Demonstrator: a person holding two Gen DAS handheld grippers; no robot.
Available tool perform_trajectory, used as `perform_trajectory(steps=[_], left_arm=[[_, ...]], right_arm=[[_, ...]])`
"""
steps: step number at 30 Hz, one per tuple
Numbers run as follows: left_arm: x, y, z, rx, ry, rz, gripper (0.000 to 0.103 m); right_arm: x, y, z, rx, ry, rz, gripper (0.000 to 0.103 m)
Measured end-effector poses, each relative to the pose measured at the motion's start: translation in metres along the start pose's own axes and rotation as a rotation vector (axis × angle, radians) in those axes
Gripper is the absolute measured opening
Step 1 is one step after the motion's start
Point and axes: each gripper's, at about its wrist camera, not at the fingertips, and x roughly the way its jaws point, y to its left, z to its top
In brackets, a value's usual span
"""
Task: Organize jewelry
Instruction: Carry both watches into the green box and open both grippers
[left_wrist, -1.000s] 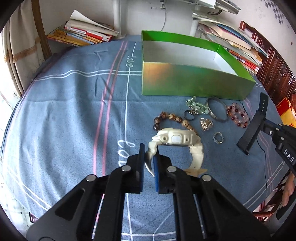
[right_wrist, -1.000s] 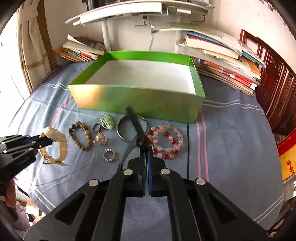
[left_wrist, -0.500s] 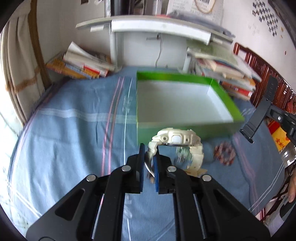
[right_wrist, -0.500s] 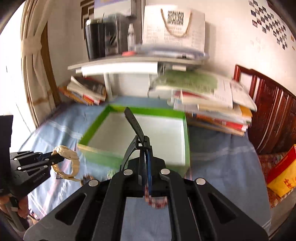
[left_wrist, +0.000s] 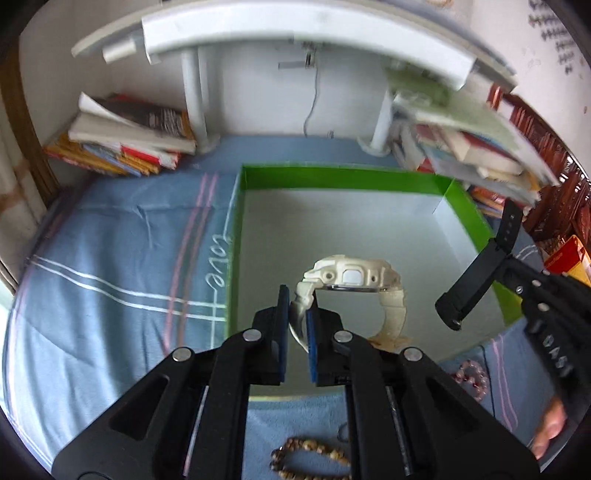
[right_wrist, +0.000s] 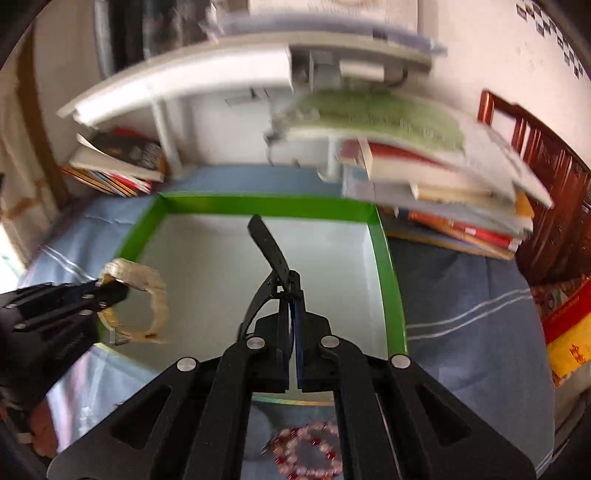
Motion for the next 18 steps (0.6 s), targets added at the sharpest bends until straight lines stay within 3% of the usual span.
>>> perform_trajectory(steps=[3, 7, 10, 13, 18], left_arm=[[0.012, -0.001, -0.002, 0.003, 0.023, 0.006, 0.014], [0.001, -0.002, -0.004, 0.004, -0.029, 0.009, 0.047], [-0.019, -0.005, -0.005, 0.024, -0.093, 0.025, 0.056], [-0.04, -0.004, -0.012, 0.018, -0.128, 0.041, 0.07], [-0.072, 0.006, -0.05, 0.023, -0.138, 0.119, 0.081]], right_arm=[[0.019, -0.006, -0.006, 0.017, 0.046, -0.012, 0.007], [0.011, -0.015, -0.012, 0.05, 0.027, 0.004, 0.044], [-0.012, -0.022, -0.012, 0.075, -0.022, 0.033, 0.056], [-0.034, -0.029, -0.017, 0.09, -0.05, 0.052, 0.061], [-0.061, -0.047, -0.05, 0.111, -0.037, 0.051, 0.064]])
